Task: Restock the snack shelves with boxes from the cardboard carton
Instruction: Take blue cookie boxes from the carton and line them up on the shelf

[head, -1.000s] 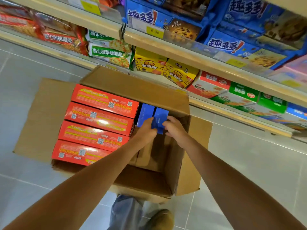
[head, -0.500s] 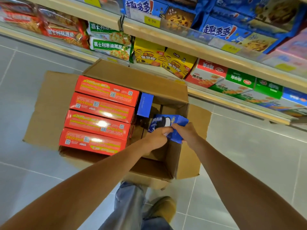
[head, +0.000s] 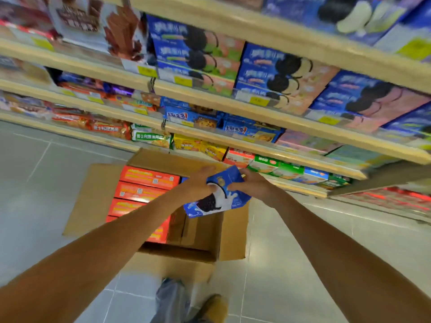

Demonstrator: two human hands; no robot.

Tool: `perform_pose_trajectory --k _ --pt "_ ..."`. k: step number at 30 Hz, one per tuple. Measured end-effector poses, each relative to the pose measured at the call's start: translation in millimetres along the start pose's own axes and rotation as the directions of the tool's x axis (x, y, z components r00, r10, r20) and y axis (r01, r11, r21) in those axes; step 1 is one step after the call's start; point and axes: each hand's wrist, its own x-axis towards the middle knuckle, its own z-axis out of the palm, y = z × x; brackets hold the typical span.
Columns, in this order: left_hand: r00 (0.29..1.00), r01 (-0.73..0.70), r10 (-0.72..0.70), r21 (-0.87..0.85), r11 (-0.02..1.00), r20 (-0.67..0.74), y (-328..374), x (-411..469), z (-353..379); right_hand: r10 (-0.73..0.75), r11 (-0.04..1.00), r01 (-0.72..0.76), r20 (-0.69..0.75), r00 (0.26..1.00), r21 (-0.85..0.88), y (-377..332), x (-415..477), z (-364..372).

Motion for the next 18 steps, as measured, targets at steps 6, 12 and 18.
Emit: perform_pose_trajectory --k 6,12,18 --pt "0.986 -0.164 0.16 0.119 0.979 0.042 127.1 -65.5 -88.4 -0.159 0.983 0.157 -0.01 0.987 -0.096 -122.4 -113.1 -74.4" --pt "0.949 -0.306 0.316 0.239 0.922 -0.003 223.1 -147.8 -165.2 -0.305 0.951 0.293 -0.15 0.94 -0.1 -229.4 -219.8 -123.3" --pt "0.863 -0.414 0.491 0.389 0.823 -0.12 329.9 -228.5 -225.1 -0.483 0.874 0.437 -0.293 0.825 -0.212 -324.1 -318.2 -155.5"
